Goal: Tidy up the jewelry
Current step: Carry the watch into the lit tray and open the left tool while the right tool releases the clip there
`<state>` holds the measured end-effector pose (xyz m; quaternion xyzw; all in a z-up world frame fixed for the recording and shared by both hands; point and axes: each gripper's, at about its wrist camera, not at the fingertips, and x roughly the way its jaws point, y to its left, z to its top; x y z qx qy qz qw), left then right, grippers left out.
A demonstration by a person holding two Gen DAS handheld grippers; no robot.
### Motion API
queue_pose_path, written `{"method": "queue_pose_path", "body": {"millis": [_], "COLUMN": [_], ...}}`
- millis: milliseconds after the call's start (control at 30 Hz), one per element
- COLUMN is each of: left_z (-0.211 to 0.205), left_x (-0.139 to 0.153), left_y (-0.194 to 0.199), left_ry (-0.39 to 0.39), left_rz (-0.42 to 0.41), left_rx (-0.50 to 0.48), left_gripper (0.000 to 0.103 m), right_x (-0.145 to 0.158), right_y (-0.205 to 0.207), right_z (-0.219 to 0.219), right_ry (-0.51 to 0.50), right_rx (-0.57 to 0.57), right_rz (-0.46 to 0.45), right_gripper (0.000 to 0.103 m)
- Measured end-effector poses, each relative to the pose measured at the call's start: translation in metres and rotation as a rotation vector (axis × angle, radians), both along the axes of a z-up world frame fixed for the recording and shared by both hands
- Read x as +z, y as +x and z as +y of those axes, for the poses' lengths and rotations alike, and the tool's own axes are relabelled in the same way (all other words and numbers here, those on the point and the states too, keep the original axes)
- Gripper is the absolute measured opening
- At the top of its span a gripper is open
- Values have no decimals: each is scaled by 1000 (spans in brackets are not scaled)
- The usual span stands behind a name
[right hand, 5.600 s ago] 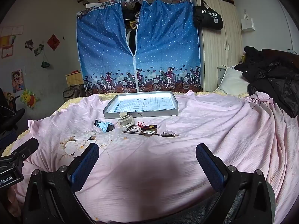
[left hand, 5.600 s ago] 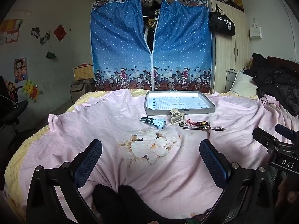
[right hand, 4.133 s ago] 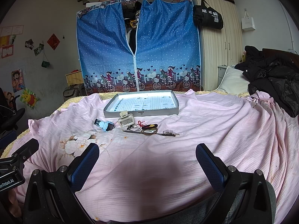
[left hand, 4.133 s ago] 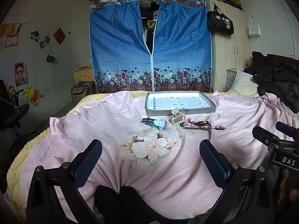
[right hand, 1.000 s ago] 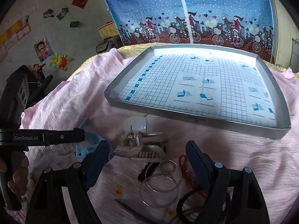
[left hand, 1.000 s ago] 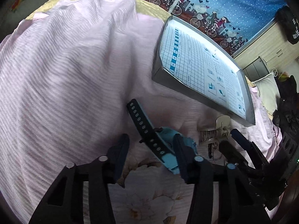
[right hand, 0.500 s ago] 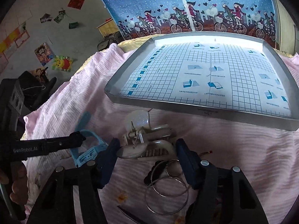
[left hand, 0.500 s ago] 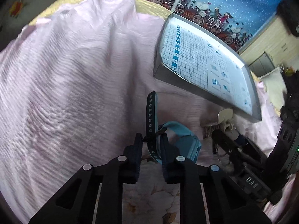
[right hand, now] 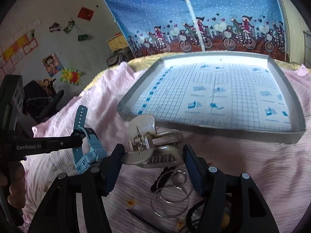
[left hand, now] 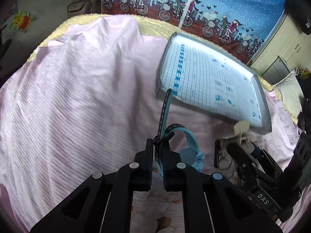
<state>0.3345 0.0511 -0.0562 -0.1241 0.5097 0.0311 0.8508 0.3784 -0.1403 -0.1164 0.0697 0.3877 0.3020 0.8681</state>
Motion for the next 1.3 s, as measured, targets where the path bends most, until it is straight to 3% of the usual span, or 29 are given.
{"method": "queue_pose_path", "body": {"millis": [267, 433, 600, 767, 933, 1033, 1100, 1200, 1300], "left_z": [-21, -37, -61, -68, -73, -75, -78, -78, -76], "left_x": [25, 27, 5, -24, -41, -43, -45, -45, -44], "left_y": [40, 69, 106, 135, 139, 134, 130, 121, 110], "left_ry": [-14, -44, -59, -106, -89, -80, -81, -89, -101], "left_rz": [-86, -153, -206, -189, -174, -204, -198, -205, -229], "left_rx": [5, -20, -82, -122, -167, -187, -188, -180, -167], "left_gripper": [6, 6, 6, 6, 6, 7, 14, 42, 46], "right_x": [24, 25, 13, 4, -5, -7, -5, -3, 3], "right_y": [15, 28, 35, 43, 52, 57, 56, 53, 52], "right_z": [-41, -66, -87, -96, -102, -104, -106, -105, -106], "right_ry": [62, 11, -7, -30, -38, -28, -20, -29, -34], "right_rx": [-131, -227, -327, -358, -375, -386, -385, -378, -383], "right_rz": [-64, -100, -100, -95, -63, -46, -47, -57, -68], "right_gripper": [60, 60, 60, 60, 60, 60, 60, 61, 73]}}
